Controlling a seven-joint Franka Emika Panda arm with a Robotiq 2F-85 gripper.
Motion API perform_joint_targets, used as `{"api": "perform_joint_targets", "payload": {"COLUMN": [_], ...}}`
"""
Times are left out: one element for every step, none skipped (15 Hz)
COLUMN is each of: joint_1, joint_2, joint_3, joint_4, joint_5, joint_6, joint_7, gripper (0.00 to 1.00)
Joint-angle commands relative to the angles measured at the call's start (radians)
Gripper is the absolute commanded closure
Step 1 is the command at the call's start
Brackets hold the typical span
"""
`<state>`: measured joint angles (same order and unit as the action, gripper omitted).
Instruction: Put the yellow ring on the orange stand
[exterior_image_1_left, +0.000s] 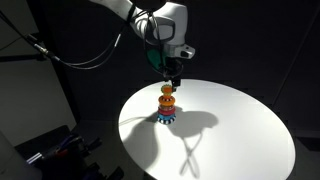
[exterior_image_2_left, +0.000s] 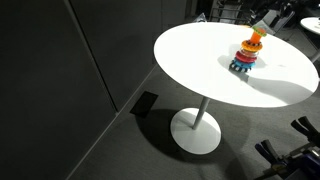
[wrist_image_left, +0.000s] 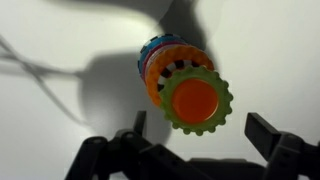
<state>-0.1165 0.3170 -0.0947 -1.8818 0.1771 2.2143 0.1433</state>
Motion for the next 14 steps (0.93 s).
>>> {"api": "perform_joint_targets", "payload": {"joint_1": [-0.017,-0.019,-0.021,-0.023,-0.025,-0.026,-0.026,-0.026,-0.025,-0.025,-0.024,-0.024,-0.023,-0.022], "joint_2": [-0.029,-0.033,-0.037,-0.039,-0.04,-0.039,-0.038,-0.037,-0.036,-0.034,-0.033,-0.032,-0.032,-0.031], "joint_3": [-0.001,-0.002,-0.004,-0.006,-0.006,-0.008,-0.008,-0.008,-0.008,-0.008,-0.007,-0.007,-0.007,-0.007], "joint_4": [-0.008,-0.01,-0.011,-0.012,-0.012,-0.012,-0.012,-0.013,-0.014,-0.014,-0.014,-0.015,-0.016,-0.016], "joint_5": [0.02,0.019,0.016,0.015,0.016,0.015,0.014,0.014,0.013,0.014,0.013,0.013,0.012,0.011], "joint_6": [-0.005,-0.007,-0.01,-0.011,-0.013,-0.014,-0.015,-0.016,-0.018,-0.019,-0.023,-0.025,-0.027,-0.032], "joint_7": [-0.029,-0.03,-0.027,-0.027,-0.028,-0.026,-0.026,-0.026,-0.025,-0.025,-0.025,-0.024,-0.023,-0.021], "gripper": [0.0,0.0,0.0,0.0,0.0,0.0,0.0,0.0,0.0,0.0,0.0,0.0,0.0,0.0]}}
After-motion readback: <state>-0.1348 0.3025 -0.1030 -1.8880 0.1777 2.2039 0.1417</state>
